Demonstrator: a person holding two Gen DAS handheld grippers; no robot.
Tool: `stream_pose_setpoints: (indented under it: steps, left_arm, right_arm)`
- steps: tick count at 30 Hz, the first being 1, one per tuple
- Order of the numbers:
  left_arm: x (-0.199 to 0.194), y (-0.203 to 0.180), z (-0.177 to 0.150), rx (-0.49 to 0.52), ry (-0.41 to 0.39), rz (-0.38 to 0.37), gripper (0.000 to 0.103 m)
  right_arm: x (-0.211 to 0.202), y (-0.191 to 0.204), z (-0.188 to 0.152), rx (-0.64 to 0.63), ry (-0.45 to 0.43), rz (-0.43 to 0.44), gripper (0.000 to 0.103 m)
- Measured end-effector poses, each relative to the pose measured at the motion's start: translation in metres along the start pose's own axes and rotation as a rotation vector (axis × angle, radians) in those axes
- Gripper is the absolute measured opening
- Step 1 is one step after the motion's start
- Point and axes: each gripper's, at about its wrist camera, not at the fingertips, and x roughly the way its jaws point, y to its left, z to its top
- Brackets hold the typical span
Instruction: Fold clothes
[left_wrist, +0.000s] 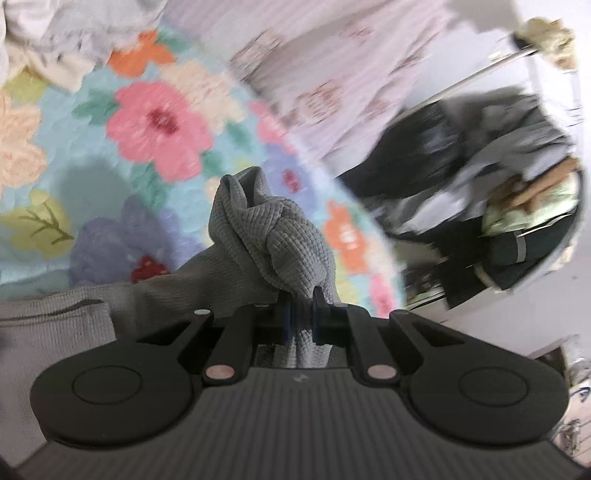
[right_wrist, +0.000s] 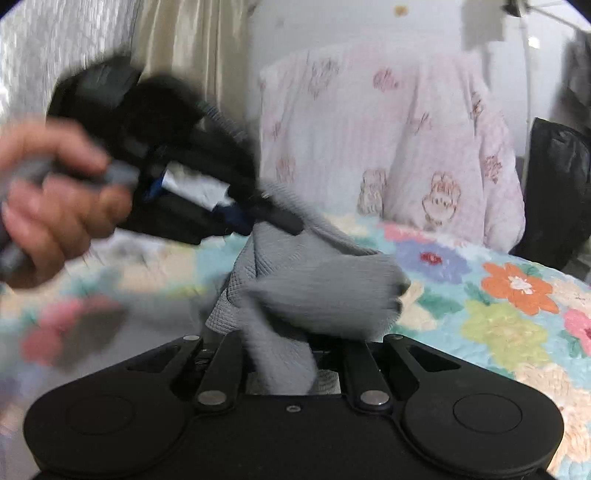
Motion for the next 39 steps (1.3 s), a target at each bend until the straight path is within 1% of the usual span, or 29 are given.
stream_pose_setpoints:
  steps: [1,3,5,6,7,8,9,10,11,12,14,15,16,17,19,20,21,23,24,25,26,27,29,31,32,34,35,36,39]
  left_arm:
    - [-0.018,-0.002,-0.006,0.000,-0.028,-0.021,0.008]
    - [-0.058,0.001,-0.020,-0.003,-0.087,-0.049,0.009]
    - [-0.094,0.017,-0.041,-0.010,-0.136,-0.030,0.010]
    - [-0.109,0.034,-0.053,-0.024,-0.148,0.009,0.014]
    - [-0.115,0.049,-0.060,-0.030,-0.148,0.081,0.026]
    - [-0.120,0.063,-0.068,-0.035,-0.147,0.154,0.037]
    - [-0.125,0.078,-0.075,-0.041,-0.145,0.228,0.055]
    - [-0.129,0.088,-0.080,-0.059,-0.141,0.282,0.056]
    - [-0.133,0.099,-0.084,-0.077,-0.136,0.335,0.056]
    - [-0.139,0.109,-0.089,-0.101,-0.123,0.308,0.056]
    - [-0.149,0.118,-0.095,-0.143,-0.122,0.263,0.056]
    - [-0.153,0.119,-0.099,-0.143,-0.131,0.248,0.057]
    - [-0.156,0.118,-0.103,-0.130,-0.139,0.237,0.058]
    - [-0.158,0.118,-0.107,-0.116,-0.147,0.226,0.058]
    - [-0.162,0.121,-0.115,-0.089,-0.177,0.203,0.061]
    - [-0.162,0.123,-0.118,-0.088,-0.186,0.192,0.061]
    - [-0.162,0.125,-0.120,-0.087,-0.195,0.180,0.061]
    - [-0.155,0.130,-0.122,-0.098,-0.190,0.161,0.061]
    - [-0.154,0.129,-0.120,-0.096,-0.186,0.158,0.061]
    - [-0.152,0.128,-0.120,-0.083,-0.189,0.157,0.059]
    - [-0.151,0.127,-0.119,-0.069,-0.191,0.155,0.059]
    - [-0.149,0.125,-0.118,-0.055,-0.194,0.154,0.058]
    - [-0.154,0.123,-0.119,-0.045,-0.188,0.172,0.056]
    - [-0.159,0.121,-0.119,-0.040,-0.177,0.181,0.056]
    - [-0.162,0.121,-0.120,-0.040,-0.168,0.179,0.056]
    - [-0.168,0.117,-0.122,-0.019,-0.156,0.202,0.056]
    - [-0.169,0.114,-0.123,-0.005,-0.150,0.216,0.056]
    - [-0.169,0.112,-0.124,0.010,-0.146,0.222,0.057]
    - [-0.169,0.108,-0.126,0.034,-0.146,0.196,0.059]
  right_arm:
    - [-0.015,-0.003,0.005,0.027,-0.031,0.033,0.013]
    - [-0.037,-0.001,0.012,0.047,-0.075,0.155,0.013]
    - [-0.044,0.009,0.008,0.023,-0.037,0.268,0.015]
    - [-0.047,0.015,0.006,0.009,-0.015,0.322,0.018]
    - [-0.044,0.027,0.001,-0.037,0.046,0.357,0.021]
    - [-0.040,0.041,-0.006,-0.090,0.104,0.350,0.028]
    - [-0.035,0.054,-0.013,-0.143,0.161,0.341,0.031]
    - [-0.031,0.068,-0.019,-0.190,0.218,0.334,0.031]
    - [-0.027,0.073,-0.022,-0.172,0.261,0.344,0.032]
    - [-0.024,0.079,-0.025,-0.153,0.303,0.353,0.032]
    - [-0.025,0.088,-0.026,-0.119,0.312,0.383,0.035]
    - [-0.025,0.093,-0.026,-0.116,0.313,0.399,0.036]
    - [-0.025,0.098,-0.026,-0.132,0.311,0.367,0.040]
    - [-0.024,0.103,-0.027,-0.149,0.310,0.335,0.048]
    - [-0.021,0.110,-0.028,-0.169,0.313,0.249,0.054]
    - [-0.018,0.112,-0.030,-0.175,0.316,0.198,0.054]
    - [-0.018,0.115,-0.032,-0.191,0.304,0.174,0.055]
    - [-0.012,0.123,-0.037,-0.240,0.282,0.128,0.063]
    - [-0.007,0.128,-0.041,-0.271,0.273,0.108,0.063]
    - [-0.001,0.131,-0.043,-0.280,0.268,0.106,0.058]
    - [0.005,0.133,-0.046,-0.291,0.262,0.105,0.021]
    - [0.002,0.138,-0.048,-0.331,0.254,0.135,0.011]
    - [-0.003,0.148,-0.054,-0.413,0.237,0.195,0.011]
    - [-0.023,0.156,-0.061,-0.514,0.237,0.242,0.012]
    - [-0.032,0.160,-0.065,-0.561,0.237,0.263,0.015]
    - [-0.035,0.161,-0.065,-0.557,0.250,0.246,0.026]
    - [-0.036,0.162,-0.064,-0.551,0.257,0.239,0.026]
    - [-0.034,0.157,-0.060,-0.506,0.264,0.253,0.026]
    - [-0.029,0.141,-0.048,-0.354,0.297,0.300,0.030]
